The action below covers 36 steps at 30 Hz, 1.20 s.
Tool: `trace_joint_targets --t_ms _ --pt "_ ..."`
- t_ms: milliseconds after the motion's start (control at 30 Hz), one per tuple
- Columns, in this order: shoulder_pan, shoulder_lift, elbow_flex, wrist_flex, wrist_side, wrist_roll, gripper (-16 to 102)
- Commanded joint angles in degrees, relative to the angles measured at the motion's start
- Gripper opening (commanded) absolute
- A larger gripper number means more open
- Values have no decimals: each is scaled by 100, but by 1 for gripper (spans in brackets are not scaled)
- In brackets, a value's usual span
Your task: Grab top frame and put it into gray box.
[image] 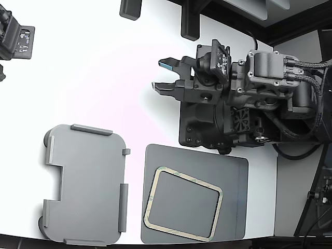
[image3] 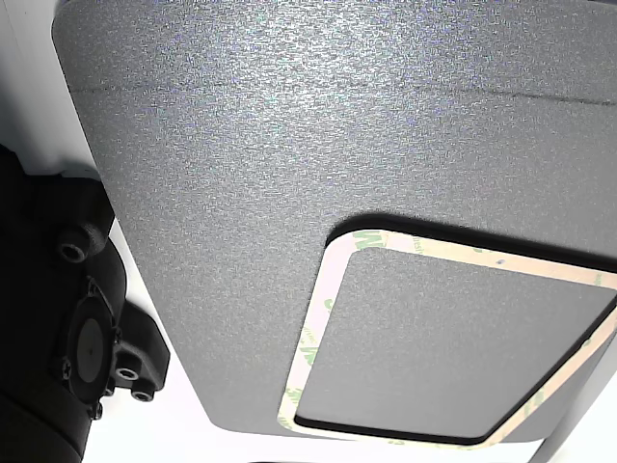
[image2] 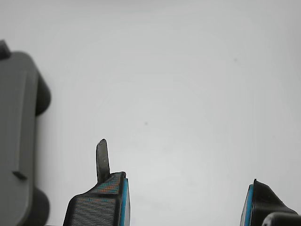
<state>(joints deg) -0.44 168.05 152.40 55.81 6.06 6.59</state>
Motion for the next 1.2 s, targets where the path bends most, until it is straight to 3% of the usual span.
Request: trace_joint_targets --t_ms 0,567,833,1067,1167 --pt "-79 132 -123 -44 -35 -9 100" --pt "-79 132 -272 -44 18 -35 100" --pt "237 -105 -914 -105 -571 -1020 100" --pt "765 -1345 -2426 615 -1239 -2751 101" --pt "1345 -2083 -3190 1125 -1204 -3788 101"
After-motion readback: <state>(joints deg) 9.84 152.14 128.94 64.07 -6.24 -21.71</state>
